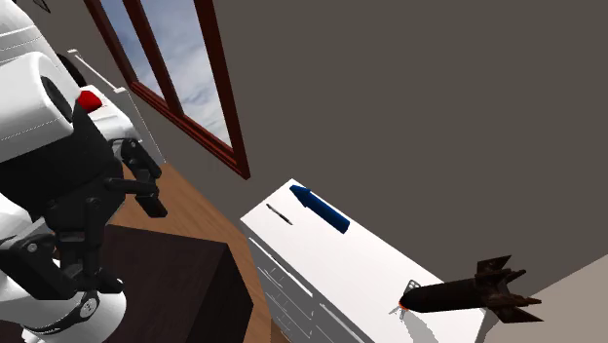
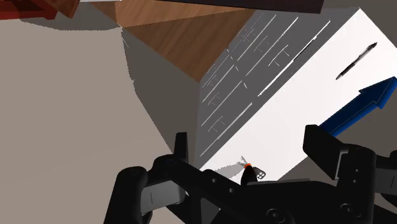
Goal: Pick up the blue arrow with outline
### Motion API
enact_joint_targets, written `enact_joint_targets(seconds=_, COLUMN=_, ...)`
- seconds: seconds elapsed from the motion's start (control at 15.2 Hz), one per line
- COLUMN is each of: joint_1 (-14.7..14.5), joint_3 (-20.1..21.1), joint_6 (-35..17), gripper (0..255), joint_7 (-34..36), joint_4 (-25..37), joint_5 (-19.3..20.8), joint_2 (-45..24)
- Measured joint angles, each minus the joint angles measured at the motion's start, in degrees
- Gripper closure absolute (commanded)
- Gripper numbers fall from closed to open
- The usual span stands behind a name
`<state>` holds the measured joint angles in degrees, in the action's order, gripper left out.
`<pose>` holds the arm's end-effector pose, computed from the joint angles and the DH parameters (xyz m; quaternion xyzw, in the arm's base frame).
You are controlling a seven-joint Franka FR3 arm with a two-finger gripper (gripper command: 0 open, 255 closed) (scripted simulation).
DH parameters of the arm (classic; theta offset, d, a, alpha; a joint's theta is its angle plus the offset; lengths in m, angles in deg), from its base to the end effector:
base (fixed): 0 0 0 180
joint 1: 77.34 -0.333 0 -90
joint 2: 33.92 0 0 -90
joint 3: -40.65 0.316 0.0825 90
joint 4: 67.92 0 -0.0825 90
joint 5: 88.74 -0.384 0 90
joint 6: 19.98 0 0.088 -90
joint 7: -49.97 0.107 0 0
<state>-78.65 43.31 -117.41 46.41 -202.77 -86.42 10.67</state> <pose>0.3213 0.0229 0.6014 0.9955 0.0612 0.0621 0.0366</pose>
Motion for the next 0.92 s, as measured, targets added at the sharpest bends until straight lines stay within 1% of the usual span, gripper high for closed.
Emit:
enact_joint_targets(seconds=0.07, joint_1=0.0, joint_3=0.0, joint_6=0.0, gripper=0, joint_7=0.0, joint_4=0.0, joint_5=0.0, joint_2=0.0)
enact_joint_targets(seconds=0.2, joint_1=-0.2, joint_3=1.3, joint_6=-1.3, gripper=0, joint_7=2.0, joint_4=-1.3, joint_5=-0.9, joint_2=-0.5)
enact_joint_targets(seconds=0.33, joint_1=-0.5, joint_3=3.2, joint_6=-2.8, gripper=0, joint_7=5.1, joint_4=-2.5, joint_5=-2.2, joint_2=-1.4)
enact_joint_targets(seconds=0.59, joint_1=-1.1, joint_3=7.3, joint_6=-7.4, gripper=0, joint_7=11.5, joint_4=-5.6, joint_5=-5.0, joint_2=-4.2)
enact_joint_targets(seconds=0.92, joint_1=-1.8, joint_3=12.6, joint_6=-13.1, gripper=0, joint_7=19.7, joint_4=-7.0, joint_5=-8.2, joint_2=-9.8)
